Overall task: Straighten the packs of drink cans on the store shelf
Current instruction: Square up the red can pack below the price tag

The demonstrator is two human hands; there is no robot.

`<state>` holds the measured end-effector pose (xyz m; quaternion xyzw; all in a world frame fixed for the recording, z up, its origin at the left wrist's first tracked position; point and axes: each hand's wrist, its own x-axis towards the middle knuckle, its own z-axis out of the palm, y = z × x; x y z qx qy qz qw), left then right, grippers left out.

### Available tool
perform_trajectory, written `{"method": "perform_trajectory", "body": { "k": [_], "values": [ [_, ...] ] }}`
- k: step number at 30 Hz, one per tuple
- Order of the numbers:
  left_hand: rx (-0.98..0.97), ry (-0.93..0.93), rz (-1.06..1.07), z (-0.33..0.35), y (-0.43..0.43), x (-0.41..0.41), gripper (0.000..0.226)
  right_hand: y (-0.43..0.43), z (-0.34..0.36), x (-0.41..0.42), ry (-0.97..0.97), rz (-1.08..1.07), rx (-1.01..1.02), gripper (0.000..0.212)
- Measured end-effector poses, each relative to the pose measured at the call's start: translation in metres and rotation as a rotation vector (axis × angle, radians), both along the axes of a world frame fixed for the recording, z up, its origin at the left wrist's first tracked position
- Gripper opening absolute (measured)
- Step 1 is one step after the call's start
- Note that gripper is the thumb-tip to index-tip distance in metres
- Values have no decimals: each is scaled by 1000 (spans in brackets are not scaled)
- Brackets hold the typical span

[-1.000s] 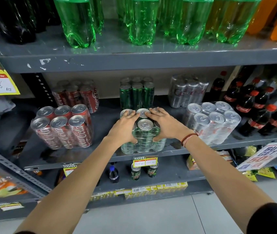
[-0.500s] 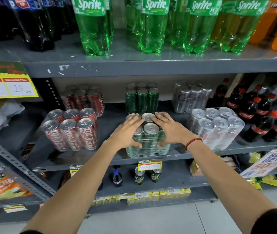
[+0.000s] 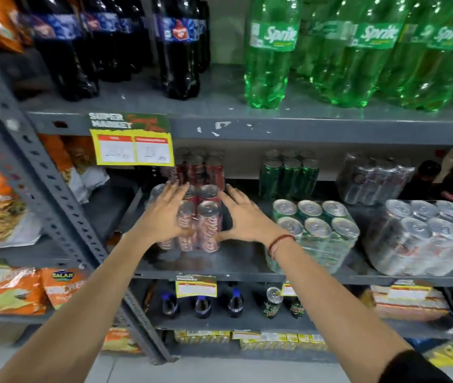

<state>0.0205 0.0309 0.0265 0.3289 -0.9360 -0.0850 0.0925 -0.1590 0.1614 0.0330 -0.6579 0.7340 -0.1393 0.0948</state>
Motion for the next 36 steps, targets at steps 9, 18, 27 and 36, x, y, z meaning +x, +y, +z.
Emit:
{"method": "perform_trajectory", "body": {
  "k": [9,18,27,36],
  "values": [
    [-146,-350,-99,-6,-46,5,132,-73,-18,32,147,-46,88,122],
    [-115,-243,-118,-14,-47,2,128,-77,-24,40,127,-83,48,128],
    [-126,-268,-115,-14,-26,13,130,-58,-30,45,93,-74,35,125],
    [-100,-282,-110,-14,-10,22,132,-41,-31,54,78,-76,47,126]
  ]
}}
